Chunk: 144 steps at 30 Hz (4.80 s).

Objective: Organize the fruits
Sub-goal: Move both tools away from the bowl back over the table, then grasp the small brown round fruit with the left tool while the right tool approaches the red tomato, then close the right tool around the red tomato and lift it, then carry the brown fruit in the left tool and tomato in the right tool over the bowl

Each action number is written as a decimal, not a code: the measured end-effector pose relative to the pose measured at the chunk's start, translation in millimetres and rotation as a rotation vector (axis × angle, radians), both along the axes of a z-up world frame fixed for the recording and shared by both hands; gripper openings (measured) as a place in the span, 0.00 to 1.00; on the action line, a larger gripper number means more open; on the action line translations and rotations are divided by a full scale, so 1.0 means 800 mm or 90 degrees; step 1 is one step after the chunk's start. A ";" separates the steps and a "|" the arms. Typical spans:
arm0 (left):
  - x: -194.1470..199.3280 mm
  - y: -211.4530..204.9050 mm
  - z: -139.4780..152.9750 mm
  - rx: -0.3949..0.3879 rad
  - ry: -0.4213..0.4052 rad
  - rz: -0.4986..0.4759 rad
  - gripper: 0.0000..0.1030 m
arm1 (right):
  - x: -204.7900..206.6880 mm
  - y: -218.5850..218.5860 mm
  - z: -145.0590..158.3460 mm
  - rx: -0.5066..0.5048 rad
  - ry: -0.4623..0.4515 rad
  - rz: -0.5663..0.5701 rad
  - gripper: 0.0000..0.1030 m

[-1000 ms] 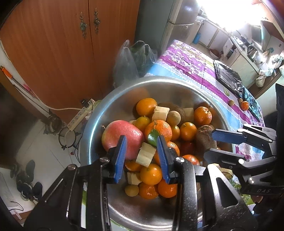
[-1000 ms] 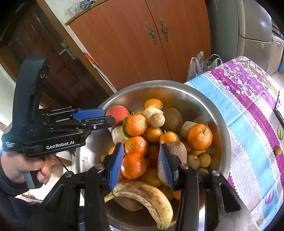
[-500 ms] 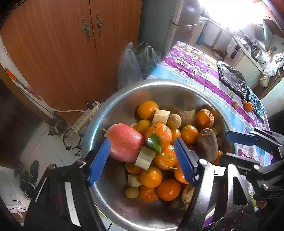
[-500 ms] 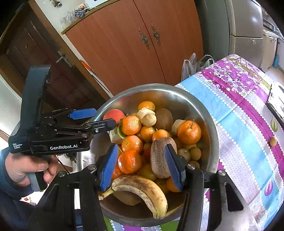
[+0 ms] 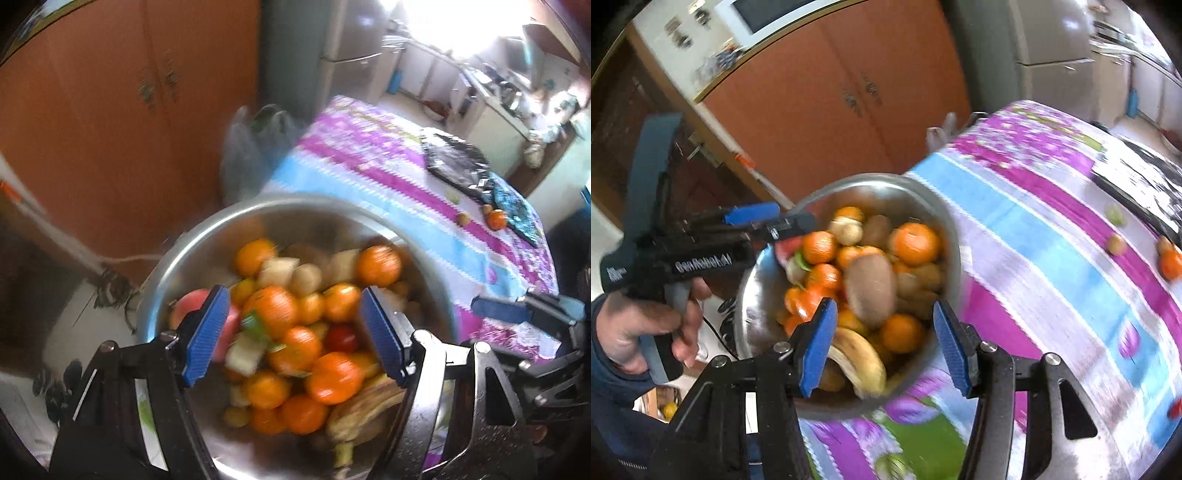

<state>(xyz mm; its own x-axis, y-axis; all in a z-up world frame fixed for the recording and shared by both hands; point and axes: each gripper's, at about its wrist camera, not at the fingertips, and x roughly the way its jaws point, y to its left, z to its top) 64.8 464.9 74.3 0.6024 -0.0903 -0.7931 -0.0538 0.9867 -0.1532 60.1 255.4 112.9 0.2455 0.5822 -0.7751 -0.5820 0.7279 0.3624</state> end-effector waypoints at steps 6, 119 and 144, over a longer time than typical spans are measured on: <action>0.029 -0.090 0.030 -0.017 -0.035 -0.108 0.72 | -0.013 -0.098 -0.005 -0.023 0.005 -0.098 0.56; -0.019 0.008 0.001 -0.035 -0.024 0.007 0.26 | 0.030 0.030 0.042 -0.021 -0.081 0.030 0.31; -0.014 0.044 -0.041 -0.078 0.021 -0.028 0.26 | 0.031 0.094 -0.009 -0.063 -0.016 0.053 0.31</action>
